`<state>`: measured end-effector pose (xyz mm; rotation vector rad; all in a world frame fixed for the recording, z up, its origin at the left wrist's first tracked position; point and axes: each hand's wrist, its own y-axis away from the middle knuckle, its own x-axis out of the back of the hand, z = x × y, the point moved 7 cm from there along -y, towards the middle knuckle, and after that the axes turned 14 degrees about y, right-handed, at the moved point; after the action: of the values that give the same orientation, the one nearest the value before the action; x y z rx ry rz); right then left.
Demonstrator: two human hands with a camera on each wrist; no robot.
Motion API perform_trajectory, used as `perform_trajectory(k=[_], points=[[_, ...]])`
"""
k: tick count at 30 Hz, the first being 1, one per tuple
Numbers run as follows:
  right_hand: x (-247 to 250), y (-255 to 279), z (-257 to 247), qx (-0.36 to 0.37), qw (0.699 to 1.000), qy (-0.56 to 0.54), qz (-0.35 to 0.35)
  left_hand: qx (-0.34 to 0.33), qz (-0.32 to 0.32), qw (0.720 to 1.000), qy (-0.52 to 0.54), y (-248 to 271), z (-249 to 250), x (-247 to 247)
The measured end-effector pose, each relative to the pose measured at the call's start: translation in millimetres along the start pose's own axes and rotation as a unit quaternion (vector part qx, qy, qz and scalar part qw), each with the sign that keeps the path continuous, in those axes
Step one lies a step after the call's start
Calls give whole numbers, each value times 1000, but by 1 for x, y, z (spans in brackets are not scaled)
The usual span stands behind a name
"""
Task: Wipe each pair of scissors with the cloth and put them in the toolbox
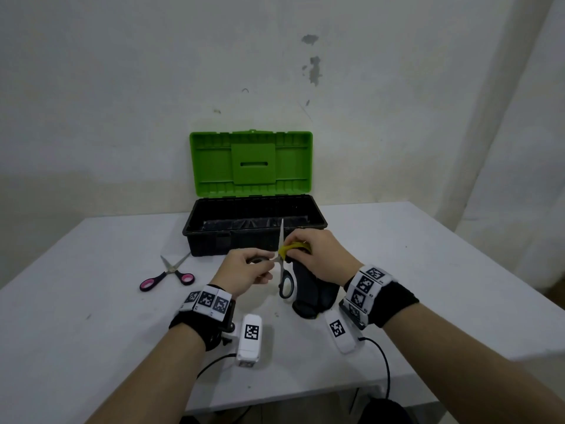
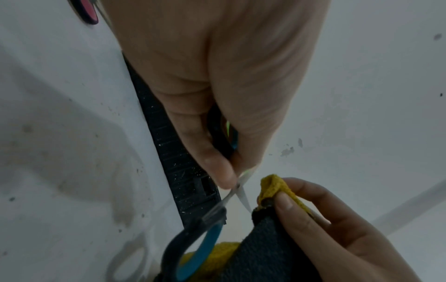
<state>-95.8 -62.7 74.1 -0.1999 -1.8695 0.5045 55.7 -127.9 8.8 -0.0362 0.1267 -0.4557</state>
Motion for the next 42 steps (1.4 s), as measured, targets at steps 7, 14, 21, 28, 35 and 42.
perform_trajectory(k=[7, 14, 21, 28, 35, 42], points=[[0, -4, -2, -44, 999, -7, 26, -31, 84, 989, 113, -1, 5, 6], [10, -3, -8, -44, 997, 9, 62, 8, 75, 981, 177, 6, 4, -5], [1, -4, -28, 24, 996, 56, 65, -34, 86, 983, 156, 4, 8, -6], [17, -11, -2, -89, 987, 75, 113, -70, 105, 987, 100, 8, 13, -1], [5, -8, -41, 9, 993, 113, 41, -103, 86, 988, 82, 7, 19, -8], [30, -22, -4, -115, 981, 134, 79, -120, 88, 989, -1, 7, 18, -2]])
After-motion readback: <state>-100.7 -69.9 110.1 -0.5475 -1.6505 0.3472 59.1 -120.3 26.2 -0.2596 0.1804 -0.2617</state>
